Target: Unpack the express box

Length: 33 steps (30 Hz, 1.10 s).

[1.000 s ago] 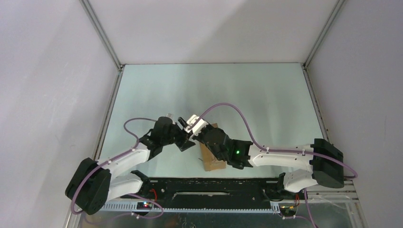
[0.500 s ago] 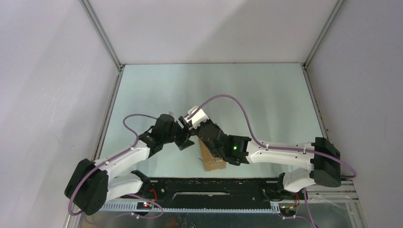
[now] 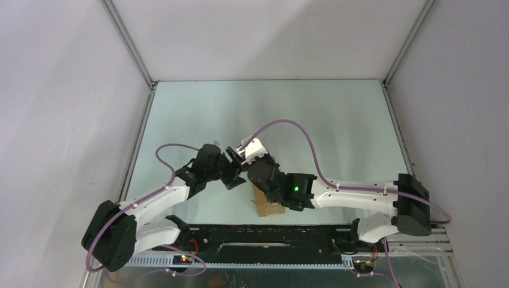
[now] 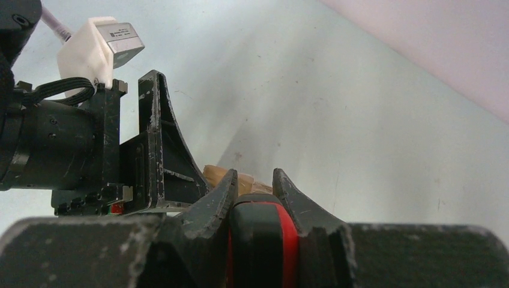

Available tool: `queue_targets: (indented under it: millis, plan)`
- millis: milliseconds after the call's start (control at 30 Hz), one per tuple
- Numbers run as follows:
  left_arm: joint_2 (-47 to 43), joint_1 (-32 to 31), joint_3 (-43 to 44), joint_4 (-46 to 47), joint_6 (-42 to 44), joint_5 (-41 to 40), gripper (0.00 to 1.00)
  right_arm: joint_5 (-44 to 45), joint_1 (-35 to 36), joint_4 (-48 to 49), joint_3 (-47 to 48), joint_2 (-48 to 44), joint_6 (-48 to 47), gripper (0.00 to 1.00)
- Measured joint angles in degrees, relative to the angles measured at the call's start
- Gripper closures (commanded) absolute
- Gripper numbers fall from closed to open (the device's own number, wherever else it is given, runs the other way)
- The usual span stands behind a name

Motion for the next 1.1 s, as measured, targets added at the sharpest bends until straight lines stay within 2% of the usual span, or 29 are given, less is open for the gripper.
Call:
queue_targets:
  millis: [600, 1100]
  plan:
    - [0.37, -0.15, 0.63, -0.74, 0.02, -0.37, 0.26, 7.52, 3.87, 0.02, 0.02, -0.02, 4.39, 1.00]
    - [0.37, -0.15, 0.63, -0.74, 0.02, -0.39, 0.26, 8.52, 3.87, 1.27, 0.02, 0.66, 6.56, 1.00]
